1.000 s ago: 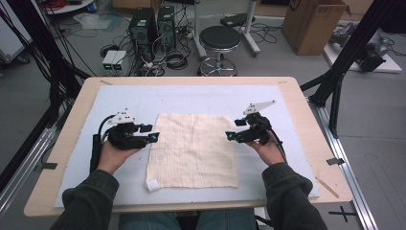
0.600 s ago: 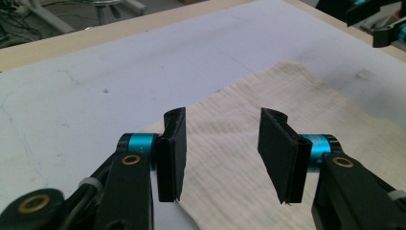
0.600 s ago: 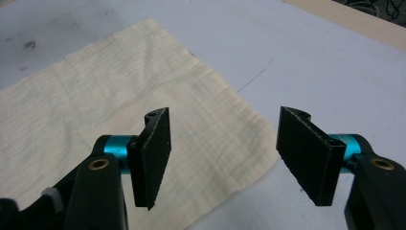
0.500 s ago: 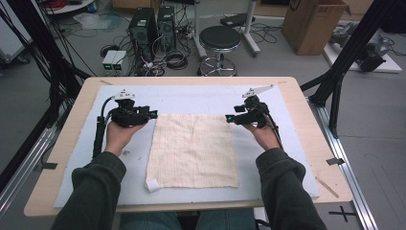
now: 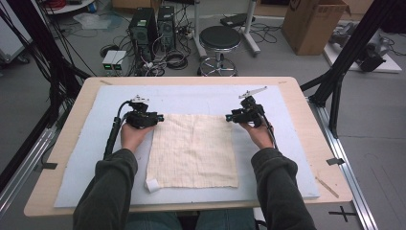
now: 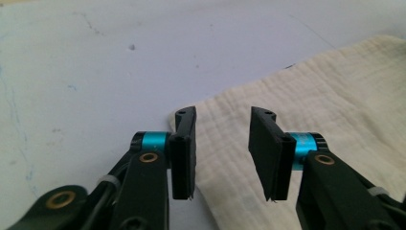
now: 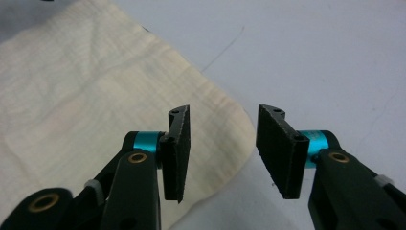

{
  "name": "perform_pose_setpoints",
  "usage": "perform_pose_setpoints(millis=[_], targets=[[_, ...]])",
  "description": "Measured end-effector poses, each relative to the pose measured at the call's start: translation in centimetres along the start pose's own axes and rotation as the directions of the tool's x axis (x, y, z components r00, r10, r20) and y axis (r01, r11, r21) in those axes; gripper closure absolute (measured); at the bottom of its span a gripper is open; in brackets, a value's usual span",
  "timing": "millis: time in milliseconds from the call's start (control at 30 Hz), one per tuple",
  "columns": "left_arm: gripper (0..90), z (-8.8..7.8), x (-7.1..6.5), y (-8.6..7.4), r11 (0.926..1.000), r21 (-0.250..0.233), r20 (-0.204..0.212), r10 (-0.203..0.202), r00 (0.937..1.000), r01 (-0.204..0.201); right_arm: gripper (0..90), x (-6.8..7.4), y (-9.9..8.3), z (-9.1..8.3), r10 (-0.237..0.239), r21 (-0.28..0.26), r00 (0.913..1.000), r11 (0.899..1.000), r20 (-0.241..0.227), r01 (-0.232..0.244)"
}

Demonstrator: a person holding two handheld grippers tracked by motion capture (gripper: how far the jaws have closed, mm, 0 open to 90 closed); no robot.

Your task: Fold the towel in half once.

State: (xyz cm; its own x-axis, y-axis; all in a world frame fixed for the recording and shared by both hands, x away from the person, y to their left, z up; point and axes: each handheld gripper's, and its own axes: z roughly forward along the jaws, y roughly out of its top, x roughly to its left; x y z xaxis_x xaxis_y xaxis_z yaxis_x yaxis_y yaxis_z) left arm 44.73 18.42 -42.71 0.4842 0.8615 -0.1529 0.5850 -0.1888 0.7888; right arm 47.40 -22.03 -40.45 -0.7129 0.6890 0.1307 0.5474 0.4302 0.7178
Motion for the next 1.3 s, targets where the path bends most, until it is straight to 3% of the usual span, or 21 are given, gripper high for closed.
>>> perform_pose_setpoints(millis=[67,200,267,400,500,633,800,1000,1300], targets=[[65.7,0.5,0.3,-0.1,0.9994,0.005,-0.015,-0.034,0.9993,0.034,58.3,-0.3,-0.2,0.4,0.015,0.01,0.9999,1.0,0.003,-0.015],[65.4,0.9,0.7,0.0,0.9978,0.016,-0.014,-0.064,0.9978,0.064,61.0,-0.5,-0.4,1.3,0.027,0.033,0.9996,0.999,0.011,-0.028],[63.8,1.2,0.6,-0.1,0.998,0.029,-0.004,-0.056,0.9984,0.056,60.4,-0.6,-0.5,1.8,0.035,0.045,0.9993,0.998,0.008,-0.036],[63.2,1.8,0.3,-0.5,0.9977,0.063,-0.026,-0.022,0.9994,0.024,61.1,-0.6,-0.7,2.5,0.053,0.07,0.9986,0.996,0.006,-0.053],[68.1,1.8,0.2,-0.5,0.9978,0.065,-0.028,-0.006,0.9996,0.008,65.5,-0.5,-0.8,3.1,0.04,0.093,0.9991,0.995,0.015,-0.041],[83.9,1.9,-0.1,-0.5,0.998,0.064,-0.016,0.004,0.9999,-0.003,76.9,-0.4,-0.7,3.3,0.032,0.1,0.999,0.994,0.031,-0.035],[86.7,1.8,-0.1,-0.5,0.9977,0.067,-0.007,0.008,0.9999,-0.007,84.0,-0.6,-0.8,3.1,0.058,0.093,0.9983,0.994,0.006,-0.058],[87.1,1.2,0.0,-0.1,0.9997,0.02,0.006,-0.011,0.9999,0.011,85.2,-0.1,-0.3,2.4,0.005,0.079,0.9997,0.997,0.024,-0.006],[87.3,-0.9,0.8,0.9,0.9977,-0.057,0.026,-0.034,0.9991,0.036,85.5,0.0,0.6,0.9,-0.017,0.021,0.9996,1.0,0.02,0.017]])
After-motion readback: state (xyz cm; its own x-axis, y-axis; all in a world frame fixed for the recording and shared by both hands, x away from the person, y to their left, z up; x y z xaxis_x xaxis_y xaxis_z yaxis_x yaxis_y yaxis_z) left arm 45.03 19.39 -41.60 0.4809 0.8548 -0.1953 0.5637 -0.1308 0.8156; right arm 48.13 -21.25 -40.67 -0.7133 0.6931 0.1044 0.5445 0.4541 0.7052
